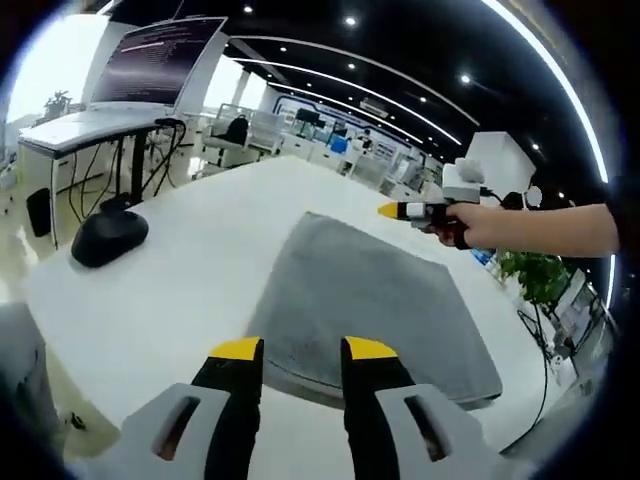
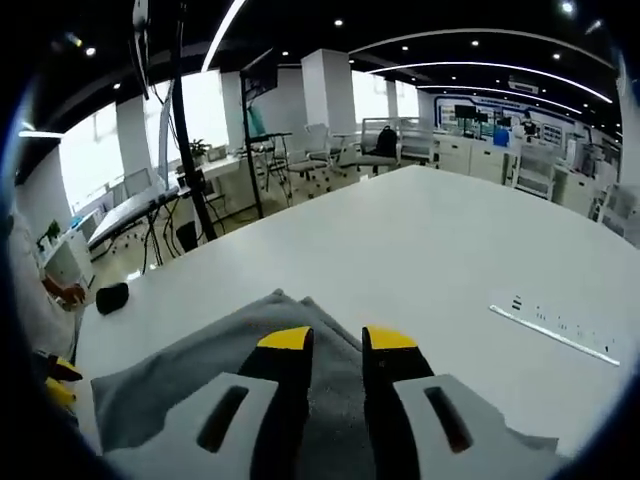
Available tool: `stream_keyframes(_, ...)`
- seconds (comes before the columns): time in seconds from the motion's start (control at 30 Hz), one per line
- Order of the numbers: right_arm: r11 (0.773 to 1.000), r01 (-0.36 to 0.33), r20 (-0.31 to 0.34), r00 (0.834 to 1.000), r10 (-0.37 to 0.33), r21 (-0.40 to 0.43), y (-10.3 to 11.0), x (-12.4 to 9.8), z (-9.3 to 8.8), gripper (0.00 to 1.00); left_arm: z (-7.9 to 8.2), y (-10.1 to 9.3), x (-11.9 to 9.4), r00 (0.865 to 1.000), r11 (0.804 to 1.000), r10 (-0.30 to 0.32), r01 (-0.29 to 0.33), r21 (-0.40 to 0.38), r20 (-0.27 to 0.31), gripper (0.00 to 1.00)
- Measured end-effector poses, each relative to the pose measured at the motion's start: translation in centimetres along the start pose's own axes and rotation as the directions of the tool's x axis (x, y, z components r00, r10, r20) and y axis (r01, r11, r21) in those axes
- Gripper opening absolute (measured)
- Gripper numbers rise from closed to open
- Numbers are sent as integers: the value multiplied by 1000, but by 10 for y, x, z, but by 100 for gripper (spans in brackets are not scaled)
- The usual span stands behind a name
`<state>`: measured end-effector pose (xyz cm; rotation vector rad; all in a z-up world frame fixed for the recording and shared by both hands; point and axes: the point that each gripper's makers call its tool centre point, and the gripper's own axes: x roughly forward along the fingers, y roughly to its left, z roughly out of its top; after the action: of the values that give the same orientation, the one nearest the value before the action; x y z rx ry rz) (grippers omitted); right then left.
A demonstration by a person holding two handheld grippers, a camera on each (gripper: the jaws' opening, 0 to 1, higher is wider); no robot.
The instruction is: Fold the towel on the table until its edges align and the towel forms a compact rectangular stack.
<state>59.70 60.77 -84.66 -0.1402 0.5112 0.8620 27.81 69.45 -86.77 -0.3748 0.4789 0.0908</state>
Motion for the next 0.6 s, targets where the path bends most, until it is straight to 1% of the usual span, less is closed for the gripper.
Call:
stream_keyframes(0.13,1000,3,3,1000,-3,3,-7,-12,-1,19,0,-21,-3,1000,999,-27,27,27,-8,32)
stream_keyframes(0.2,1000,7,4,1000,-7,10,-12,-22,0,19,-3,-29,-3,999,999,-40,40,34,-13,32)
stream_keyframes(0.27,1000,12,5,1000,-12,13,-17,-31,-1,19,-4,-41,-3,998,997,-61,62,39,-22,32)
stream_keyframes(0.3,1000,16,6,1000,-17,13,-21,-40,0,19,-5,-49,-4,997,996,-75,76,44,-26,33)
stream_keyframes(0.37,1000,25,7,1000,-25,15,-27,-47,-2,19,-7,-61,-4,995,993,-96,98,58,-36,33)
stream_keyframes(0.47,999,40,11,999,-40,21,-39,-63,-4,19,-11,-81,-3,991,987,-125,130,96,-56,33)
stream_keyframes(0.53,998,48,10,999,-48,27,-47,-69,-7,19,-14,-89,-2,988,980,-132,141,137,-75,33)
stream_keyframes(0.6,998,59,8,998,-59,35,-56,-81,-11,19,-16,-98,-1,987,977,-142,152,147,-80,33)
